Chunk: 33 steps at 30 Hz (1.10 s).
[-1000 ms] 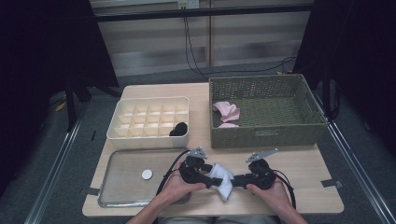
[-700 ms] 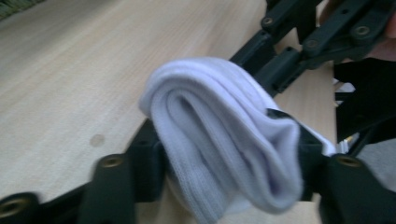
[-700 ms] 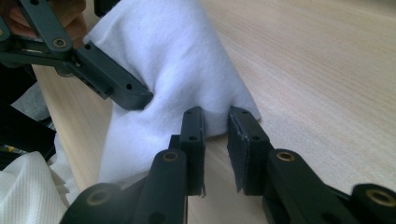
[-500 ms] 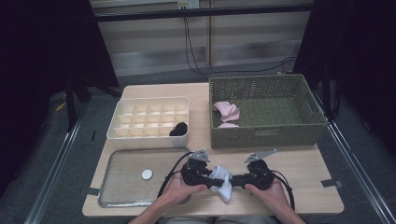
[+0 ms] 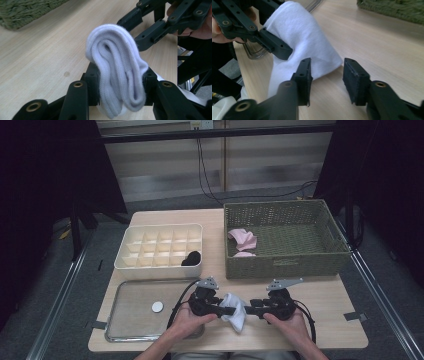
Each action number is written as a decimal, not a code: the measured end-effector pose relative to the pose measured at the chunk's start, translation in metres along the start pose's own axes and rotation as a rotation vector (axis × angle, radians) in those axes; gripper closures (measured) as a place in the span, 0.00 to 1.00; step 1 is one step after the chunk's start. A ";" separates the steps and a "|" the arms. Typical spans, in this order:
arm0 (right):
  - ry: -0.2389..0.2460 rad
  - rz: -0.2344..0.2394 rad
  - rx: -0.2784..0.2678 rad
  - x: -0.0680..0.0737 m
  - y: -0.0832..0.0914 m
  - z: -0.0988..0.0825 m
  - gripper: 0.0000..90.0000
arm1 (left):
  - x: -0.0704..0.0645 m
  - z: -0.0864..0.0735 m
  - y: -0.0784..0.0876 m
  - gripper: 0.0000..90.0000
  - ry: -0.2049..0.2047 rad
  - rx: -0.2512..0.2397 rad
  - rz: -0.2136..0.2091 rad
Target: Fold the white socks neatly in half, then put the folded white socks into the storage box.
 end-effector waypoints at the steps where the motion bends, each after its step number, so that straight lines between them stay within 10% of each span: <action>1: -0.002 -0.005 -0.007 -0.001 0.001 0.001 0.61 | 0.000 0.000 0.001 0.68 0.007 0.000 -0.002; 33: -0.014 -0.062 -0.129 -0.010 0.025 0.022 0.31 | 0.019 0.016 0.052 0.67 0.006 -0.035 0.081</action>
Point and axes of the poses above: each handheld gripper's, and its own axes: y roughly backward along the jaws, z roughly out of its top, x roughly to its left, the point moved 8 cm from there along -y, roughly forward along the jaws, and after that the axes turned 11 degrees about -x, right-handed, at the moved point
